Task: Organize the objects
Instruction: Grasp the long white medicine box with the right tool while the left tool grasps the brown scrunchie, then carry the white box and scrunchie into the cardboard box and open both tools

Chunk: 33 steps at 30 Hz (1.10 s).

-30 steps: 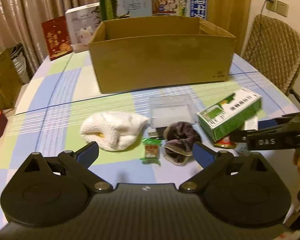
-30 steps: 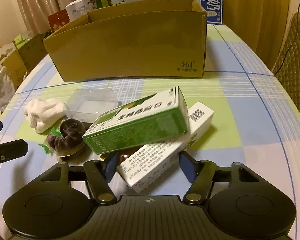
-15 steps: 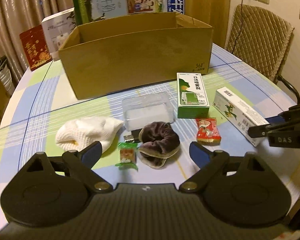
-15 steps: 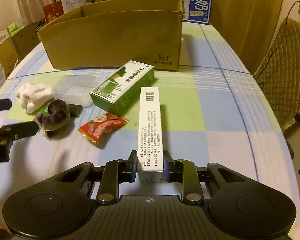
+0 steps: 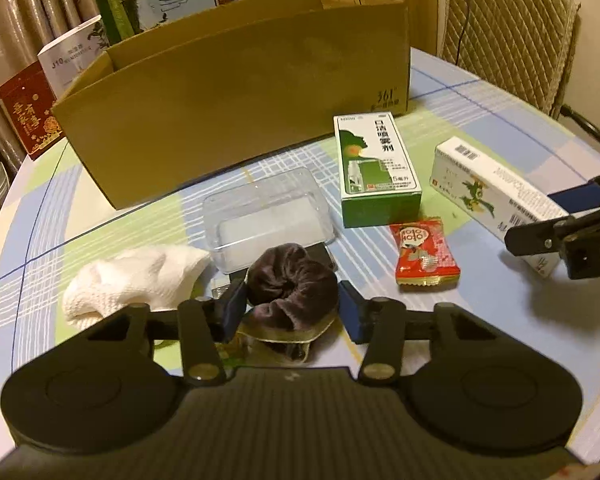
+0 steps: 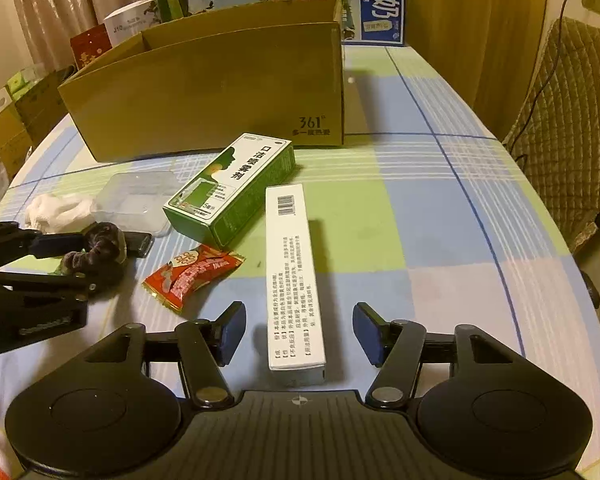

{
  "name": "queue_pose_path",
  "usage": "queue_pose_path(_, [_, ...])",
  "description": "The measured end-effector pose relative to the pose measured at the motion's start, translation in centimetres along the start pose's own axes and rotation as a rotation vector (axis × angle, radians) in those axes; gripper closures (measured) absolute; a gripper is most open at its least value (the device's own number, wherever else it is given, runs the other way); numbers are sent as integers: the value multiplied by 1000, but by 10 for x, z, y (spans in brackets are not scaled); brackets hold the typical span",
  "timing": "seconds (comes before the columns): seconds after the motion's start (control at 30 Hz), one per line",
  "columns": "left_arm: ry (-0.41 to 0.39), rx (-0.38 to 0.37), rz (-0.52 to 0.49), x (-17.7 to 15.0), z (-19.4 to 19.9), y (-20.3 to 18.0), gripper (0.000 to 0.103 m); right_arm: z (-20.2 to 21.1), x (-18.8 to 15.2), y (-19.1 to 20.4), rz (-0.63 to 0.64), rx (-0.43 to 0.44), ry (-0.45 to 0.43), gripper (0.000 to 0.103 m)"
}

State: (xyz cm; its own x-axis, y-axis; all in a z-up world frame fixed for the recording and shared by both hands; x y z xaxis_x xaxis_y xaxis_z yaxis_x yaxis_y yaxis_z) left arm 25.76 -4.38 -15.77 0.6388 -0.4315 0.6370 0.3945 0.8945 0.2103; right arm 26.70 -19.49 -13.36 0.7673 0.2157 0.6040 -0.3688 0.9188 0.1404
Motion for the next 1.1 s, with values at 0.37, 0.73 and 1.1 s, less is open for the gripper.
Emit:
queue_pose_path(0.37, [22, -7, 68, 0, 16, 7, 94, -5, 3, 3, 36, 14, -3, 46])
queue_pose_path(0.73, [24, 21, 43, -6, 15, 4, 83, -21, 3, 12, 99, -13, 15, 51])
queue_pose_path(1.1, [48, 51, 15, -8, 11, 4, 91, -24, 4, 12, 117, -34, 5, 80])
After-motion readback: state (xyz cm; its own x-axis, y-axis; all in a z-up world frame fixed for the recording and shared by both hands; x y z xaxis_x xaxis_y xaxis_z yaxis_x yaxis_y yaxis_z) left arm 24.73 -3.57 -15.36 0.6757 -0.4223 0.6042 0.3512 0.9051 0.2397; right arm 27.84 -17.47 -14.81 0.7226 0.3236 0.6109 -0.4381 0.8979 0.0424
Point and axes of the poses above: each gripper's, at about its wrist camera, not at the fingertips, and z roughly against the way its jaws point, y to its left, x to its top, the point moved 7 cm from there along -z, roughly the way its jaws point, and after that the axes turned 4 degrees about -z, right-handed, at the moved point
